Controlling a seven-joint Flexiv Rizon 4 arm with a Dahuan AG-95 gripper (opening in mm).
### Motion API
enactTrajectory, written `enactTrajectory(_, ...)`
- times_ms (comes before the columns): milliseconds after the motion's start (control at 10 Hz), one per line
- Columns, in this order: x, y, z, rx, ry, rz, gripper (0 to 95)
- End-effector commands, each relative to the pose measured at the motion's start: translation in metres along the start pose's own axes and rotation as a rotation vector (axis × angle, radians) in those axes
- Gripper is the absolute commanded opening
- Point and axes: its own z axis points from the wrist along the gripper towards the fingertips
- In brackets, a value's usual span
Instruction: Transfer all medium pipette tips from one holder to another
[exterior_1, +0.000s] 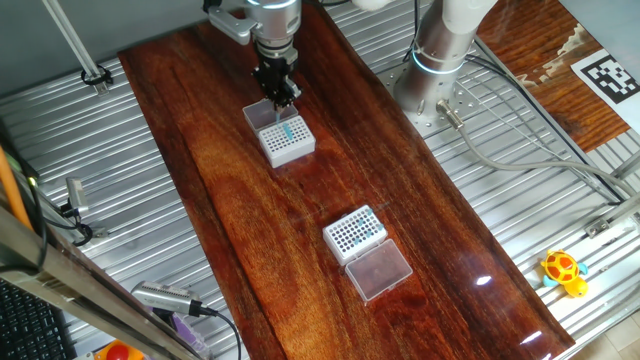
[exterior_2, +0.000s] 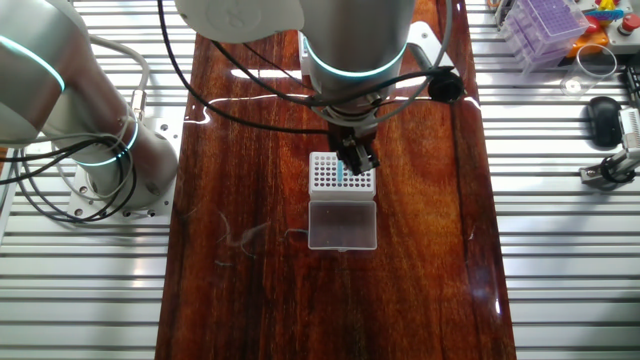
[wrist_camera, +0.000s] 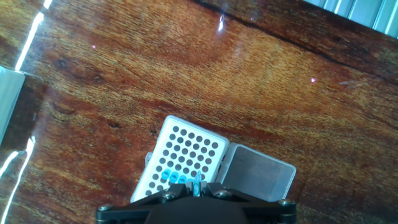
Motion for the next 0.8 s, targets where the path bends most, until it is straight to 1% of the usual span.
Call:
enactTrajectory(100, -0.0007, 0.0004, 0.0011, 0.002, 0.001, 0.001, 0.0)
enactTrajectory(800, -0.002, 0.0011, 0.0066, 0.005, -0.001, 0.002, 0.0)
